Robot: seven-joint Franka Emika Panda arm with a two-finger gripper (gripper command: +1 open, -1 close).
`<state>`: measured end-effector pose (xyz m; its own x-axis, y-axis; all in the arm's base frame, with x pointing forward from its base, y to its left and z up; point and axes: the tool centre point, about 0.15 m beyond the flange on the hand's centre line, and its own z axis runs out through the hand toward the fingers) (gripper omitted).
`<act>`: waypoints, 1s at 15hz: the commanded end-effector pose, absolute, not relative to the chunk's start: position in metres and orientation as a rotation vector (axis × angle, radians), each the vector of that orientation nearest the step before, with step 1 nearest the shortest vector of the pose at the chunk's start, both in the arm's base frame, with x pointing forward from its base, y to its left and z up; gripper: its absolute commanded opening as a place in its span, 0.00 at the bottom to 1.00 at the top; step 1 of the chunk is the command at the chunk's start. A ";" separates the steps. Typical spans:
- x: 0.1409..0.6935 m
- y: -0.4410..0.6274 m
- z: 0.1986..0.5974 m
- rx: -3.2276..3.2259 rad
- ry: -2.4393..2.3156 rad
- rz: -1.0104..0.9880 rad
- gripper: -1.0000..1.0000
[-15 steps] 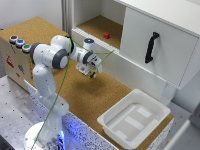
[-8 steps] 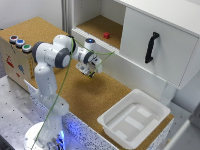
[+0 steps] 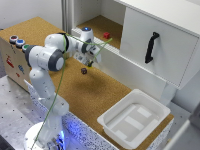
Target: Put the yellow block on top of the drawer
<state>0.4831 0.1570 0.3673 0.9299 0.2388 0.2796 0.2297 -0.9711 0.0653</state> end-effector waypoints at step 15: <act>0.353 0.444 0.510 2.218 2.370 0.158 0.00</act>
<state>0.3631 0.3749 0.5059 0.1896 0.9309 0.3121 0.9748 -0.2166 0.0539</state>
